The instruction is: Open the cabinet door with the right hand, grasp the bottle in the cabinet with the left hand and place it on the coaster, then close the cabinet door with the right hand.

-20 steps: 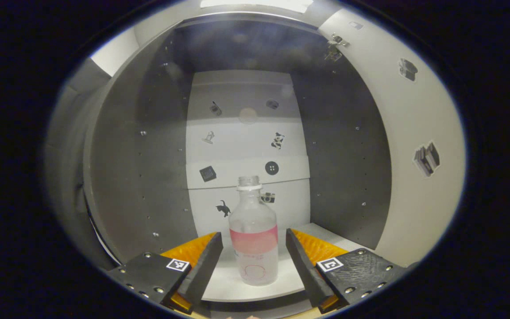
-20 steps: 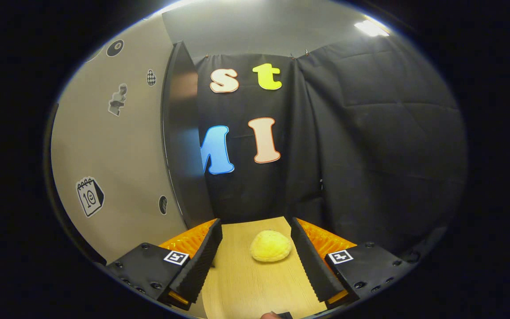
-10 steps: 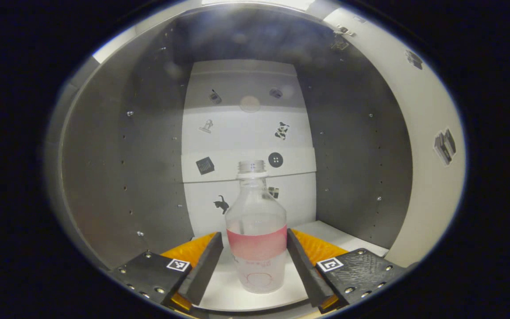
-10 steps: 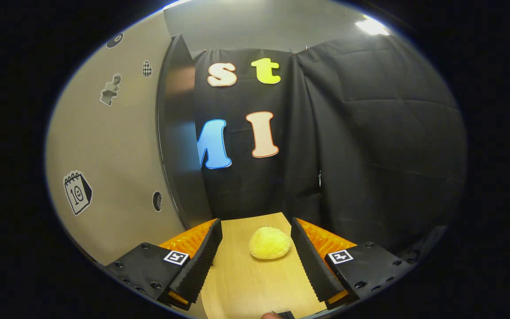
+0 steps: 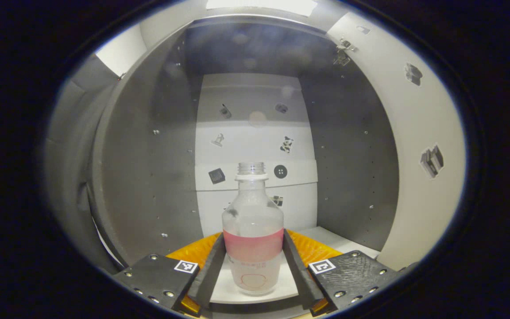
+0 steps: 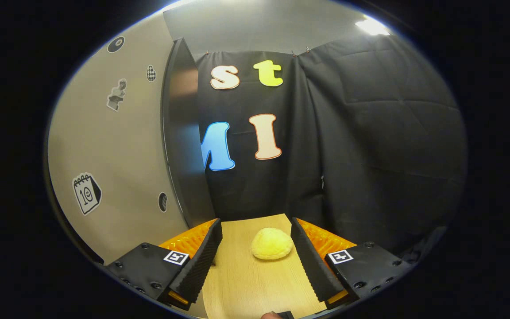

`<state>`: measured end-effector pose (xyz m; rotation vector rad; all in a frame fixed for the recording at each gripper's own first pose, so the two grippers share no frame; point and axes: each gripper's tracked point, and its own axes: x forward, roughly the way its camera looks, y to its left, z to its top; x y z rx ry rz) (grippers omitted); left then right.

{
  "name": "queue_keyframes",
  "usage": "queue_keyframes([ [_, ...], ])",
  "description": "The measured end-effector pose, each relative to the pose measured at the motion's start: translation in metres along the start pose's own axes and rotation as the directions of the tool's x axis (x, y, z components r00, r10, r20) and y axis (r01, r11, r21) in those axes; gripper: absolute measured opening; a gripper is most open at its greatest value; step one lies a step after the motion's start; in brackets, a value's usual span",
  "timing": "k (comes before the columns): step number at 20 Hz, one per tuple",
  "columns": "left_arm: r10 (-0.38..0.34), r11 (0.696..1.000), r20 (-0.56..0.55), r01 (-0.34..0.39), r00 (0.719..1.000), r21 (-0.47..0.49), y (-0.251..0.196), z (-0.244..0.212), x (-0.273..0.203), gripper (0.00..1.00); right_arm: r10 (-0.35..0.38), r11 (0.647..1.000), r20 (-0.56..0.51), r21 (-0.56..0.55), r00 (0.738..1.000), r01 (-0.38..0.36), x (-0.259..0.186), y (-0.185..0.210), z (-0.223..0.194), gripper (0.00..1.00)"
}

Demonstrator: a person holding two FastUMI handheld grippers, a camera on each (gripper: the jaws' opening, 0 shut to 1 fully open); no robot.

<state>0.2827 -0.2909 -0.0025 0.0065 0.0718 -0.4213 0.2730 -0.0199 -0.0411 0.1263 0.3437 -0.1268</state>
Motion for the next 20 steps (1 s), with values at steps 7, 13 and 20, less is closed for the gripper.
queue_keyframes([
  [7,0.052,0.999,0.014,-0.052,0.999,0.002,0.013,0.01,-0.061,0.73,0.057,0.998,0.011,-0.015,0.998,-0.057,-0.018,0.006,0.001,0.98],
  [13,0.119,0.993,0.0,-0.119,0.993,-0.021,0.03,0.003,-0.114,0.73,0.104,0.994,0.008,-0.033,0.995,-0.103,-0.035,0.008,-0.001,0.98],
  [20,0.184,0.982,-0.013,-0.185,0.983,-0.047,0.042,-0.011,-0.174,0.76,0.148,0.988,0.004,-0.035,0.989,-0.147,-0.05,0.004,-0.007,0.98],
])
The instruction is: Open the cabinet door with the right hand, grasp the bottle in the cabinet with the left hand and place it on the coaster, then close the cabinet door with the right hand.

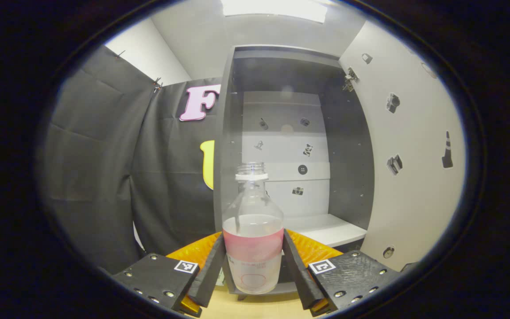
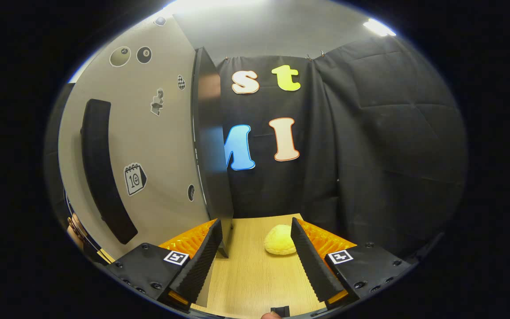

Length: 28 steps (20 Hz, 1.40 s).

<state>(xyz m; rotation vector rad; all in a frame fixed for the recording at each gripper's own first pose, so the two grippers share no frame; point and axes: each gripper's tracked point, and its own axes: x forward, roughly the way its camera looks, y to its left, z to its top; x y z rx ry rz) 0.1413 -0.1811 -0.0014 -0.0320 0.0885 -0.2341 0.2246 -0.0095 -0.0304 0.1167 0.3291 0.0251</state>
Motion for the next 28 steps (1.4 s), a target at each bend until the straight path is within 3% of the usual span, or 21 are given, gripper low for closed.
queue_keyframes([
  [14,0.083,0.994,-0.037,-0.086,0.996,-0.066,0.037,-0.051,-0.076,0.76,0.05,0.998,-0.02,-0.044,0.999,-0.051,-0.008,0.007,-0.018,0.98],
  [28,0.12,0.976,-0.168,-0.147,0.978,-0.158,0.063,-0.17,-0.136,0.74,0.036,0.995,-0.036,-0.089,0.999,-0.039,-0.016,0.01,-0.028,0.98],
])
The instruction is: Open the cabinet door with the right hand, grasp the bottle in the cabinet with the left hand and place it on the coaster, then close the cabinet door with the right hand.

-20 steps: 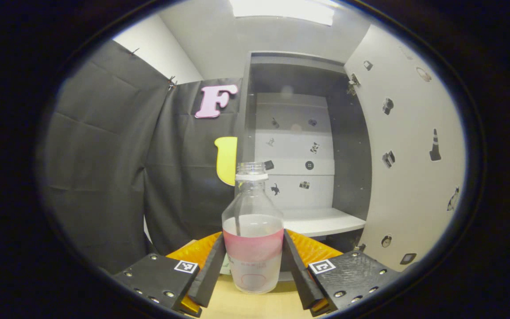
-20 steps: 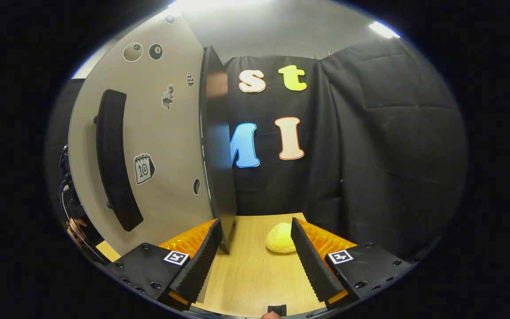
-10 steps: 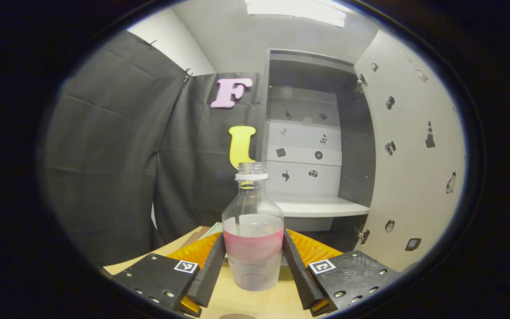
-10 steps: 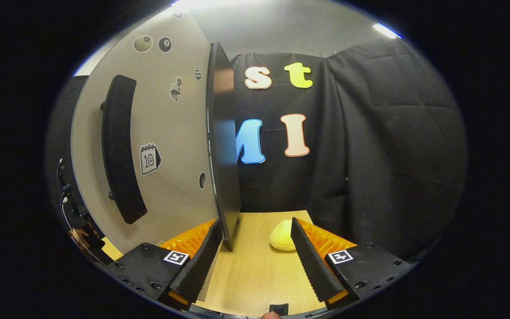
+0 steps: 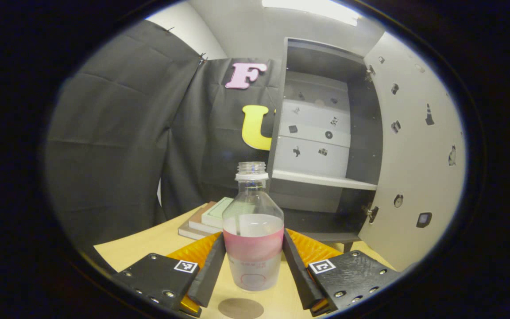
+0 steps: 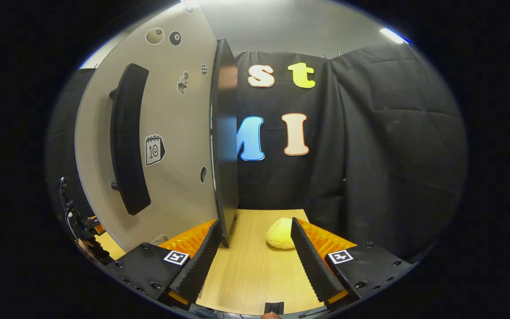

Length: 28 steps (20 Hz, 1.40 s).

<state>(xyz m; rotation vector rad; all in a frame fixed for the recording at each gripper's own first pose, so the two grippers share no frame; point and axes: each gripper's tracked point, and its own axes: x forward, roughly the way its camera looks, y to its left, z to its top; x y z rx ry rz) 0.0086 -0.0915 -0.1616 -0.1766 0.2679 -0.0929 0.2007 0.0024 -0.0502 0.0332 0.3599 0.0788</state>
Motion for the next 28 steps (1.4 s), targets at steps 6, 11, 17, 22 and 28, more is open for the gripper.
queue_keyframes([
  [6,0.017,1.0,-0.051,-0.018,0.999,-0.01,0.008,-0.046,-0.003,0.74,-0.02,1.0,-0.021,-0.005,1.0,0.019,-0.005,-0.004,-0.008,0.98],
  [11,0.025,1.0,-0.103,-0.024,0.994,0.009,0.012,-0.088,0.003,0.76,-0.032,0.999,-0.049,-0.017,0.998,0.032,-0.007,-0.007,-0.017,0.98],
  [17,0.031,0.998,-0.159,-0.024,0.987,0.05,0.014,-0.131,0.011,0.76,-0.045,0.999,-0.074,-0.029,0.996,0.043,-0.003,-0.01,-0.025,0.98],
  [22,0.038,0.997,-0.183,-0.024,0.982,0.074,0.015,-0.149,0.014,0.76,-0.047,0.998,-0.089,-0.043,0.995,0.044,0.0,-0.011,-0.03,0.94],
  [28,0.038,0.994,-0.202,-0.017,0.979,0.105,0.01,-0.156,0.011,0.76,-0.035,0.999,-0.105,-0.033,0.994,0.032,0.008,-0.011,-0.036,0.95],
])
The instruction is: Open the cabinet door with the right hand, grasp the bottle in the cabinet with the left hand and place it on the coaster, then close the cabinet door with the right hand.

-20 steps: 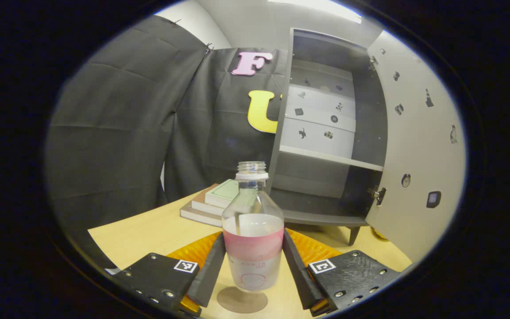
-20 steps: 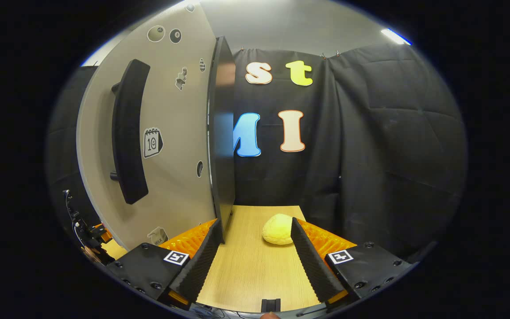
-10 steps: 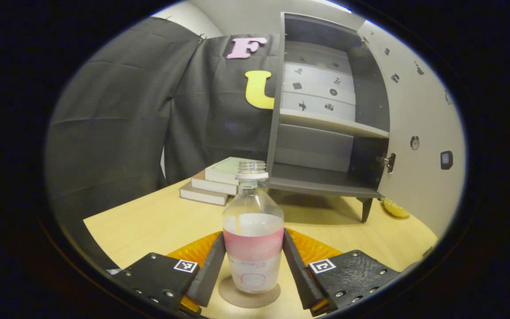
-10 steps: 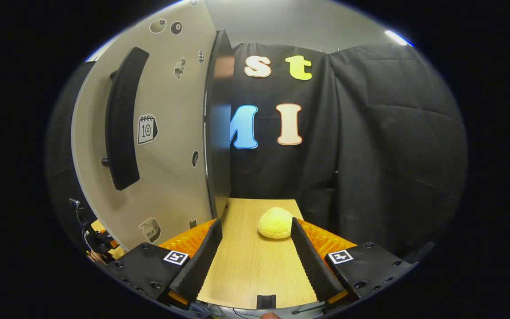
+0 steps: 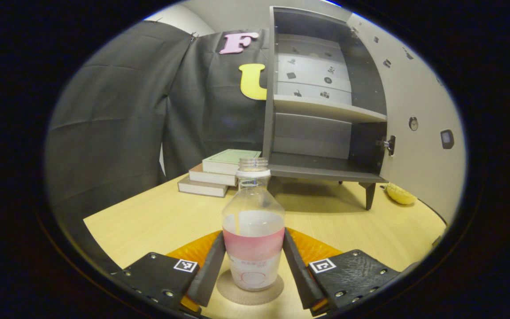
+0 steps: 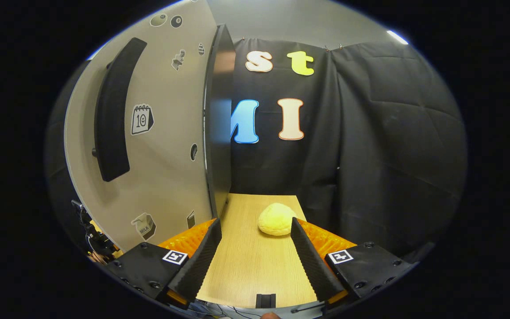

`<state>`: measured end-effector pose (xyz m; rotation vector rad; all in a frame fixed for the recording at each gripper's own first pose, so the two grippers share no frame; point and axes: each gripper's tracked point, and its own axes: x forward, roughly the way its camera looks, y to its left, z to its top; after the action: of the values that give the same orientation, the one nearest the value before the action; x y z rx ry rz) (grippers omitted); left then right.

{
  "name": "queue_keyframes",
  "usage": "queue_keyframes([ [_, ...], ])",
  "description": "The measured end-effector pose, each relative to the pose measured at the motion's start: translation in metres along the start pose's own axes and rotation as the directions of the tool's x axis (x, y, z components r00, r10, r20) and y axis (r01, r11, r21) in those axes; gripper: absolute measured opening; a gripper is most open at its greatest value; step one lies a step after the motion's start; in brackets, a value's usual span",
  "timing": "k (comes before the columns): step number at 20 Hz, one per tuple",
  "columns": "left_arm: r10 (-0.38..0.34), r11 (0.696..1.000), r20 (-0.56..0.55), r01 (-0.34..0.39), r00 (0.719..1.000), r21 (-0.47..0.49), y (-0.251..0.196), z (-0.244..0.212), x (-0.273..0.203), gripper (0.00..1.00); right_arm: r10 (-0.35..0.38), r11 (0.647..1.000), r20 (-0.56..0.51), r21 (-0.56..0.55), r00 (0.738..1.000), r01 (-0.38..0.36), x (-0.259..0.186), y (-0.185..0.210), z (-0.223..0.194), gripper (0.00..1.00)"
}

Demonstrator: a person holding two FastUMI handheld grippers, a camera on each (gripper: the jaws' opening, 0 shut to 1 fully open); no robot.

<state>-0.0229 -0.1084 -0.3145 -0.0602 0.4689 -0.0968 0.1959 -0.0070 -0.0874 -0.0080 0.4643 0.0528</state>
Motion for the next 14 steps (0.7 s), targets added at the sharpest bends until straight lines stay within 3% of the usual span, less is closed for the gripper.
queue_keyframes([
  [9,0.017,1.0,-0.041,-0.016,0.999,0.024,-0.004,-0.009,-0.016,0.74,0.041,0.999,0.011,0.013,0.999,-0.041,0.008,0.006,0.002,0.95],
  [11,0.029,0.999,-0.055,-0.027,0.998,0.023,-0.002,-0.013,-0.017,0.77,0.046,0.999,0.018,0.016,0.999,-0.046,0.009,0.006,0.003,0.95],
  [13,0.037,0.999,-0.062,-0.035,0.997,0.026,-0.001,-0.012,-0.019,0.9,0.051,0.998,0.025,0.024,0.998,-0.052,0.009,0.006,0.006,0.99],
  [14,0.038,0.999,-0.065,-0.036,0.997,0.03,-0.001,-0.012,-0.02,0.88,0.053,0.998,0.028,0.027,0.998,-0.054,0.007,0.006,0.006,0.95],
])
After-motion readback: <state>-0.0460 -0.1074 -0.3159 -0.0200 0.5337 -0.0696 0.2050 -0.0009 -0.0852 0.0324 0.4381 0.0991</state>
